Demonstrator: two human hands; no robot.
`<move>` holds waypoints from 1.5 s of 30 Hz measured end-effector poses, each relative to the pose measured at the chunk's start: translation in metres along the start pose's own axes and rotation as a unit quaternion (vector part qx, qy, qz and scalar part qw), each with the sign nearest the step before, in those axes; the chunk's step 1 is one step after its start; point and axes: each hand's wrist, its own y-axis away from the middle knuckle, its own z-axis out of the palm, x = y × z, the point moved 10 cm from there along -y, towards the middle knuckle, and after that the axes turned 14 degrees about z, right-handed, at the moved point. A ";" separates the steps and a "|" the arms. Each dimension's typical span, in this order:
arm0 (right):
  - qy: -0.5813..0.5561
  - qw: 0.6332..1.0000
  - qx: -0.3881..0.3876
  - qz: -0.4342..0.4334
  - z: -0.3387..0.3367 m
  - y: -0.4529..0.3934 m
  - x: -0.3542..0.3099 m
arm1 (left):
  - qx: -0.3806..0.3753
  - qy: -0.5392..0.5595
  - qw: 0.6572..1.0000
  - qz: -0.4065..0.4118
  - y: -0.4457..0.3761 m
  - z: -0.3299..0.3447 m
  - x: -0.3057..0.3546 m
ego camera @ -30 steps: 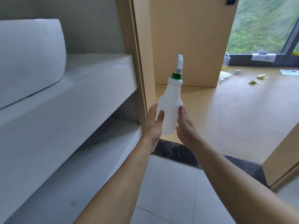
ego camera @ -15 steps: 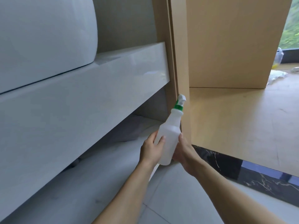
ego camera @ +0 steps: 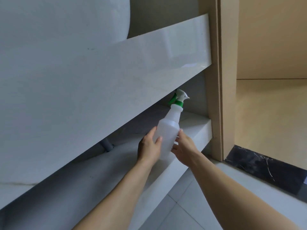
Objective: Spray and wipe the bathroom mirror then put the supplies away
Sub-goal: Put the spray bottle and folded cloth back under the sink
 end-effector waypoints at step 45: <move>0.120 0.980 -0.129 0.093 0.065 -0.025 0.027 | 0.199 0.519 0.820 -0.135 0.072 -0.010 -0.089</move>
